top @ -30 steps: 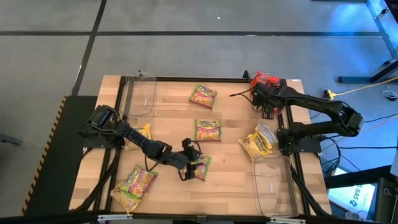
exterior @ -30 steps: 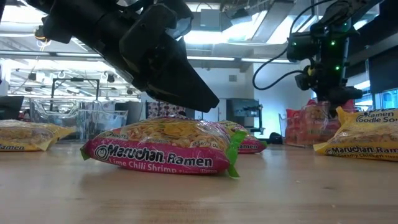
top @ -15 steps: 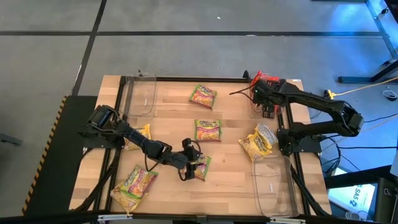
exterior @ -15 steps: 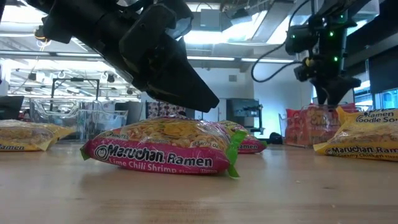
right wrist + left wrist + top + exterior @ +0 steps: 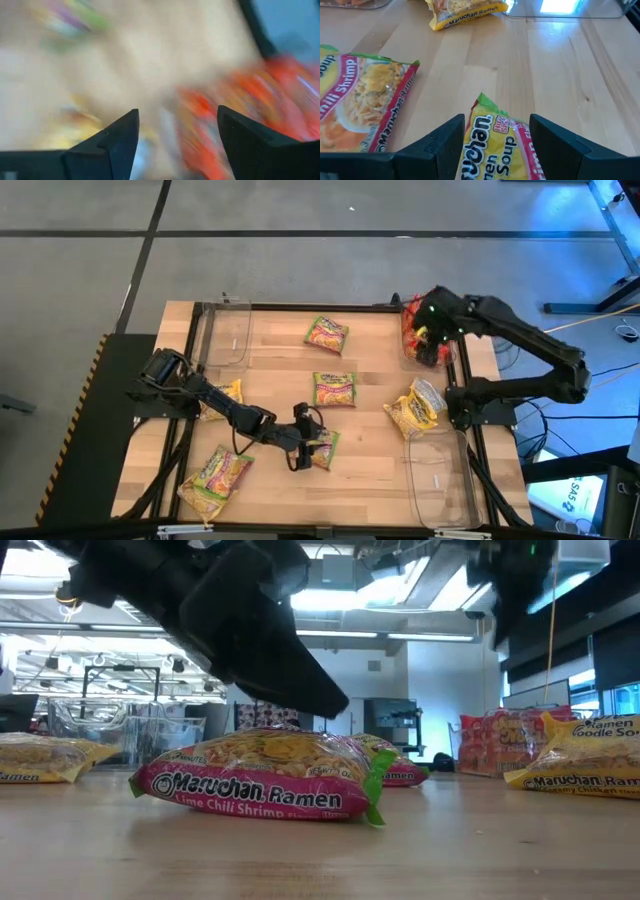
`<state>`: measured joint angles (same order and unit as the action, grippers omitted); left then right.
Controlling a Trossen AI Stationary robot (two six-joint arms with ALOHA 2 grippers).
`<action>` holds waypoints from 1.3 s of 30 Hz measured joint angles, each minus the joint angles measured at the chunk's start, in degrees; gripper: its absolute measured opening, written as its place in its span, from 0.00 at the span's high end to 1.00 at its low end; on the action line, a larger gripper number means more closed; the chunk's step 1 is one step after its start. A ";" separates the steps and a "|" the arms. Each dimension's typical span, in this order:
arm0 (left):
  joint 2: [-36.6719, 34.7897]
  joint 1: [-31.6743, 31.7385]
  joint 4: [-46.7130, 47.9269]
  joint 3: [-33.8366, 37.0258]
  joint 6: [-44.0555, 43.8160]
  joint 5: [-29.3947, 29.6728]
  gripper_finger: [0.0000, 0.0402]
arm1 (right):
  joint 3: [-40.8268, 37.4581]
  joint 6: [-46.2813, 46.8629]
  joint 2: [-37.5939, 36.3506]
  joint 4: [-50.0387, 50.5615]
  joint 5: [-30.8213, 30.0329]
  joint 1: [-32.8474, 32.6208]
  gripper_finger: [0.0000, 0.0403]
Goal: Sort Maruchan noodles
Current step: Put the yellow noodle pack into the bottom transparent bin
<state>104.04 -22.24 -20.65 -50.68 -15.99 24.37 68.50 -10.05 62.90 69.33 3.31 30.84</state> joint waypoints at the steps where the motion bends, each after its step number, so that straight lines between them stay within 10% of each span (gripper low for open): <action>1: -0.79 0.00 0.38 0.00 0.00 -0.09 0.46 | -0.71 1.12 -1.32 -3.01 2.99 -2.08 0.41; 10: -12.94 -0.05 17.68 -0.11 -7.15 -0.46 0.46 | -17.62 11.14 -7.31 -37.84 6.73 -25.03 0.41; 17: -22.01 -0.20 43.58 -0.09 -30.37 -1.93 0.46 | -28.02 11.28 -2.60 -57.07 -0.11 -36.41 0.41; 28: -25.69 -2.59 85.24 0.00 -77.65 -6.39 0.46 | -30.00 7.07 10.08 -69.16 -4.85 -40.25 0.41; 39: -25.58 4.15 89.51 8.17 -79.57 -12.97 0.46 | -29.96 4.60 14.00 -73.63 -4.77 -40.25 0.41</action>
<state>78.46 -18.09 68.85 -42.50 -95.56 11.41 38.54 -5.45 76.90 -4.30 -1.45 -9.41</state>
